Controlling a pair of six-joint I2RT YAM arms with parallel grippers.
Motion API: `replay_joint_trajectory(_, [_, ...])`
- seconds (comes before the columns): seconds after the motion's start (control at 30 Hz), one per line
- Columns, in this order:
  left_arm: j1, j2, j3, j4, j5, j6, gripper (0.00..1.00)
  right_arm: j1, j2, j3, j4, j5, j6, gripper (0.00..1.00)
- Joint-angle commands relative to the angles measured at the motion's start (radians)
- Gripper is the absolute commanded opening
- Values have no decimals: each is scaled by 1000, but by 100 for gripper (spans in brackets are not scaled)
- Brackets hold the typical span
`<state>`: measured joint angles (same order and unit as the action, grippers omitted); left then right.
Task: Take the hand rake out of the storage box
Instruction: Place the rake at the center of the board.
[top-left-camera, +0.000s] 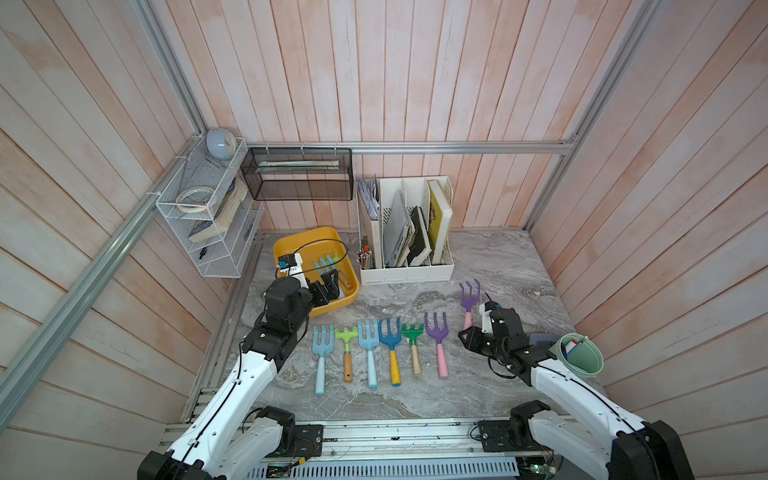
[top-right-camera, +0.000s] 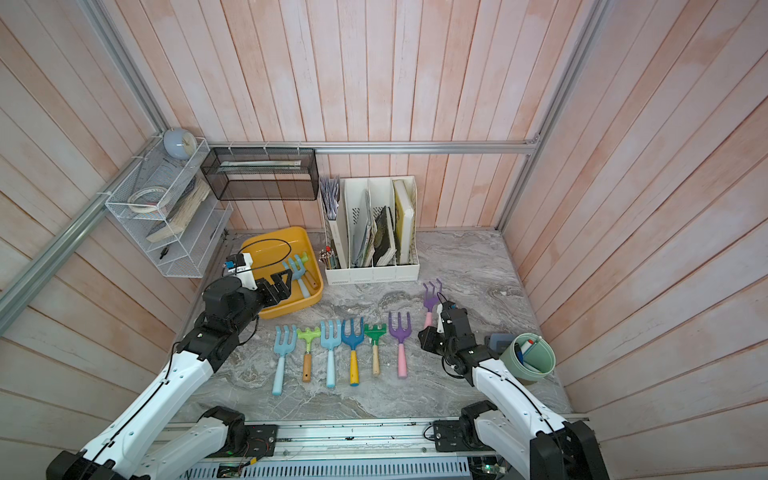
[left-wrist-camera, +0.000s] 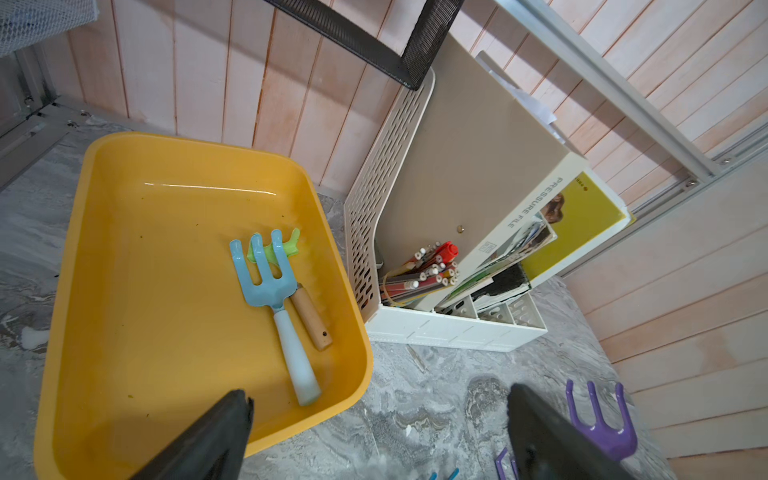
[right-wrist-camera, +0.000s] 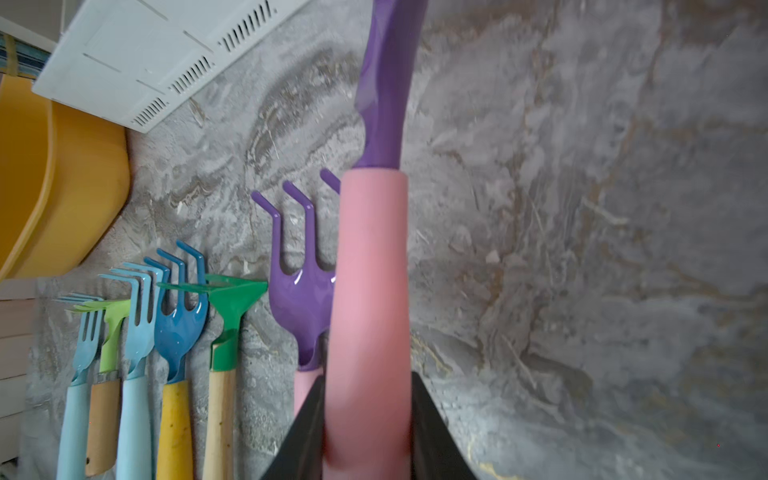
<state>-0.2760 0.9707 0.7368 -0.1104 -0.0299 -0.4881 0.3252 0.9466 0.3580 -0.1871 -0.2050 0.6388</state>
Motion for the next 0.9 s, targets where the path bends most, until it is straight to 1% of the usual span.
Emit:
replay_joint_trajectory(0.0, [14, 32, 24, -57, -50, 23, 100, 23, -66, -28, -56, -46, 80, 0])
replay_joint_trajectory(0.07, [18, 39, 23, -56, -50, 26, 100, 38, -106, -36, -94, -37, 87, 0])
replay_joint_trajectory(0.13, [21, 35, 15, -47, -51, 28, 100, 53, -123, -55, -83, -57, 111, 3])
replay_joint_trajectory(0.2, [26, 32, 12, -50, -57, 26, 100, 77, -97, -66, -69, -77, 138, 5])
replay_joint_trajectory(0.23, [27, 31, 9, -52, -63, 26, 100, 92, -70, -64, -79, -68, 141, 7])
replay_joint_trajectory(0.3, [31, 28, 10, -57, -67, 29, 100, 104, -32, -53, -124, -19, 152, 7])
replay_joint_trajectory(0.37, [33, 26, 5, -52, -66, 30, 100, 106, -28, -64, -120, -5, 159, 9])
replay_joint_trajectory(0.43, [34, 26, 3, -50, -63, 32, 100, 105, -32, -58, -134, 7, 160, 18])
replay_joint_trajectory(0.47, [35, 26, 3, -50, -62, 34, 100, 106, -32, -52, -148, 13, 160, 23])
replay_joint_trajectory(0.5, [35, 28, 3, -50, -64, 34, 100, 106, -34, -45, -163, 29, 159, 31])
replay_joint_trajectory(0.53, [37, 30, 1, -51, -71, 31, 100, 106, -38, -41, -175, 46, 160, 41])
replay_joint_trajectory(0.63, [53, 51, 3, -65, -82, 22, 100, 106, -56, -44, -175, 80, 165, 47])
replay_joint_trajectory(0.73, [63, 63, 6, -71, -74, 17, 100, 106, -59, -46, -162, 109, 178, 48])
replay_joint_trajectory(0.87, [64, 59, 2, -62, -71, 20, 100, 106, -18, -21, -145, 163, 178, 51])
